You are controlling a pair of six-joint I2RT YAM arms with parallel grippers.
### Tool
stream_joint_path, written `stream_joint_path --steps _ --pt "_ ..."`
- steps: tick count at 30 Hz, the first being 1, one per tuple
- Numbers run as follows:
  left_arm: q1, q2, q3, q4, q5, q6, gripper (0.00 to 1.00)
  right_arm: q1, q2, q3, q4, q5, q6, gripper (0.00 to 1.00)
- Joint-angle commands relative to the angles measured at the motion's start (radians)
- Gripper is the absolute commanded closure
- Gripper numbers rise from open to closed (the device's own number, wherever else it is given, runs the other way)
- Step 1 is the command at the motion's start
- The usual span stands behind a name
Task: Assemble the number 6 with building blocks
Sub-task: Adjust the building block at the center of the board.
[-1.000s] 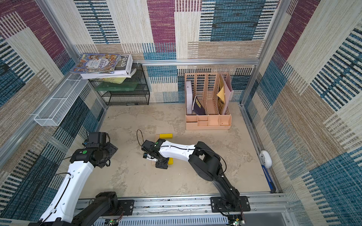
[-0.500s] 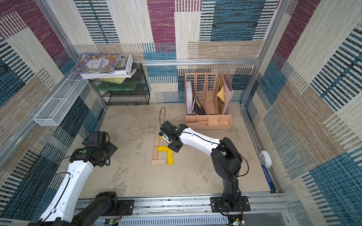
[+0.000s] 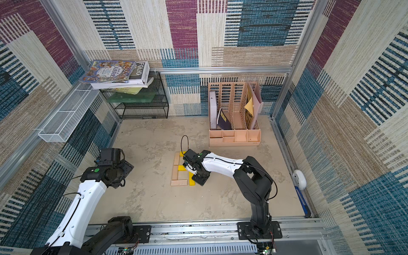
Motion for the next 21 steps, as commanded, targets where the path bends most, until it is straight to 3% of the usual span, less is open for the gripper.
stream_joint_path --steps 1,21 --pt "-0.001 0.000 0.003 0.010 -0.002 0.004 0.22 0.007 0.021 0.021 0.020 -0.017 0.024 1.00" --pt "-0.001 -0.007 -0.005 0.012 -0.008 0.010 0.22 0.013 0.096 0.101 0.019 -0.008 0.008 1.00"
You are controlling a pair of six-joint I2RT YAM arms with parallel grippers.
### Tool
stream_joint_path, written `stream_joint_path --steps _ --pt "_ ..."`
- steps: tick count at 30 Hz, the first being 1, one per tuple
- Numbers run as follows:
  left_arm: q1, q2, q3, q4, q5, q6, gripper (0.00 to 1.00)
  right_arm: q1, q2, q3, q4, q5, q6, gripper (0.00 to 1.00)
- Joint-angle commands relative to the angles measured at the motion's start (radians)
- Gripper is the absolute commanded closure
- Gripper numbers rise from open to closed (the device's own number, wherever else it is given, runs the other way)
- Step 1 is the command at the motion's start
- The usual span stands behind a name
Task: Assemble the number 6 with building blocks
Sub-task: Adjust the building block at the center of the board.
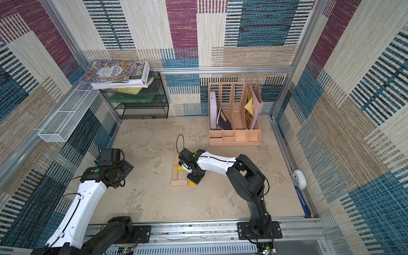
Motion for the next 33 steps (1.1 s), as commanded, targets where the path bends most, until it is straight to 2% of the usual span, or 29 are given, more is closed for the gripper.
stream_joint_path --steps 1,27,31,32,33 --pt "0.000 -0.001 -0.002 0.008 -0.008 0.004 0.22 0.005 0.010 0.014 -0.006 0.003 -0.004 1.00" --pt "-0.001 0.011 0.004 0.023 -0.009 0.002 0.22 0.011 0.047 0.072 -0.027 0.012 -0.021 1.00" --pt "-0.001 0.015 0.004 0.024 -0.007 0.004 0.22 0.008 0.022 0.068 -0.043 0.043 -0.012 1.00" --pt "-0.001 0.016 0.007 0.026 -0.006 0.008 0.22 0.005 0.002 0.063 -0.044 0.053 -0.003 0.99" --pt "0.000 0.017 0.010 0.028 -0.004 0.015 0.22 0.001 -0.018 0.059 -0.046 0.064 0.009 0.93"
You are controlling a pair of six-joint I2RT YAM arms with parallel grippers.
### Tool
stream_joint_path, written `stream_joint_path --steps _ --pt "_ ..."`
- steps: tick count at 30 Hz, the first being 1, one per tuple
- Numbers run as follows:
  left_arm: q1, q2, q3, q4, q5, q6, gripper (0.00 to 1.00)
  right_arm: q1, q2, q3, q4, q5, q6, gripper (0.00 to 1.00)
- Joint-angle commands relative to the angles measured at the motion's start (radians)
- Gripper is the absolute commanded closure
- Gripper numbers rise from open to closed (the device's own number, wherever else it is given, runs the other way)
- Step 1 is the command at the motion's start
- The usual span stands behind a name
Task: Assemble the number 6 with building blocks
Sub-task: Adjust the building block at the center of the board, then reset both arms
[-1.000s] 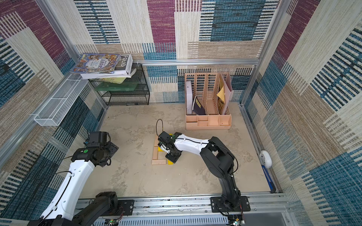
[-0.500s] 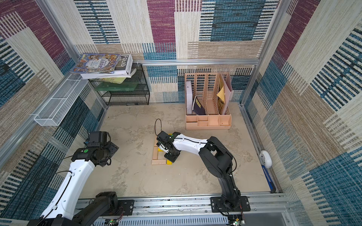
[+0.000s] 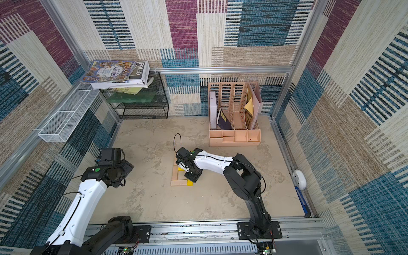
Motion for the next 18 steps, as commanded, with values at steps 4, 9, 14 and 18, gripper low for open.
stream_joint_path --steps 4,9,14,18 --pt "-0.006 0.019 0.045 0.065 -0.007 0.104 0.21 -0.056 -0.213 -0.030 0.019 0.081 0.059 0.19" --pt "-0.015 0.050 0.086 0.248 -0.012 0.317 0.18 -0.252 -0.527 -0.088 0.211 0.127 0.147 0.04" --pt "-0.034 0.082 -0.060 0.605 -0.065 0.616 0.16 -0.520 -0.896 -0.582 0.682 0.256 0.320 0.04" --pt "-0.036 0.126 -0.324 1.123 -0.059 0.853 0.14 -0.696 -1.003 -0.974 0.976 0.291 0.215 0.04"
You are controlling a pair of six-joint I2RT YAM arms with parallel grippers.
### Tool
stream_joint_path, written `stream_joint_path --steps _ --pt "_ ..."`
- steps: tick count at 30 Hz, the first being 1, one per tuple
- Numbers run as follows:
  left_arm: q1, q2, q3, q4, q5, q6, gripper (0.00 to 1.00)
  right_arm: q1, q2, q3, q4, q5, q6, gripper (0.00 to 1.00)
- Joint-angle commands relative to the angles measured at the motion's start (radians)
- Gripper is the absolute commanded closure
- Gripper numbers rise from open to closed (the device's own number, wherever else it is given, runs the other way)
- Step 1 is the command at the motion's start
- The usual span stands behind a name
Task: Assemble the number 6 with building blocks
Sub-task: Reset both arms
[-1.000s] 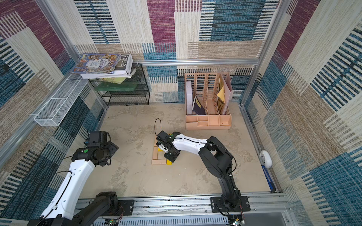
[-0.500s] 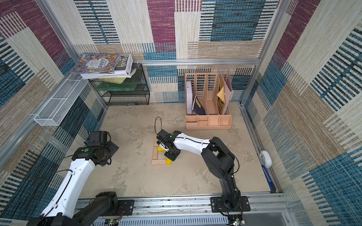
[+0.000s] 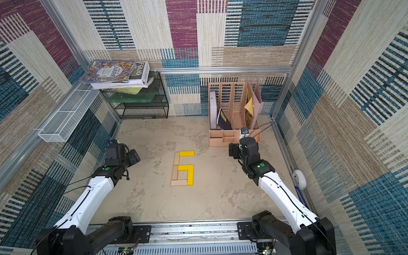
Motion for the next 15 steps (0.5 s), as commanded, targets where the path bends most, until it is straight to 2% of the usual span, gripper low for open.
stream_joint_path --steps 1,3,6,8,12,13,14,15 --pt "0.003 0.064 -0.103 0.464 0.004 0.263 0.13 -0.120 -0.034 -0.212 0.338 0.002 -0.086 0.04" --pt "0.003 0.139 -0.108 0.509 0.023 0.273 0.13 -0.188 0.006 -0.306 0.460 -0.016 -0.094 0.04" --pt "0.005 0.242 -0.119 0.595 0.054 0.244 0.13 -0.275 0.076 -0.368 0.598 -0.131 -0.158 0.04" --pt "-0.001 0.301 -0.115 0.620 0.090 0.262 0.14 -0.305 0.136 -0.332 0.608 -0.189 -0.193 0.04" --pt "-0.008 0.396 -0.116 0.706 0.059 0.259 0.14 -0.361 0.275 -0.280 0.771 -0.290 -0.250 0.04" --pt "-0.010 0.388 -0.108 0.671 0.058 0.256 0.14 -0.385 0.317 -0.264 0.827 -0.329 -0.246 0.04" --pt "-0.014 0.381 -0.131 0.709 0.049 0.260 0.15 -0.401 0.354 -0.243 0.842 -0.365 -0.258 0.04" --pt "-0.030 0.367 -0.169 0.771 0.026 0.268 0.14 -0.418 0.395 -0.189 0.777 -0.378 -0.259 0.04"
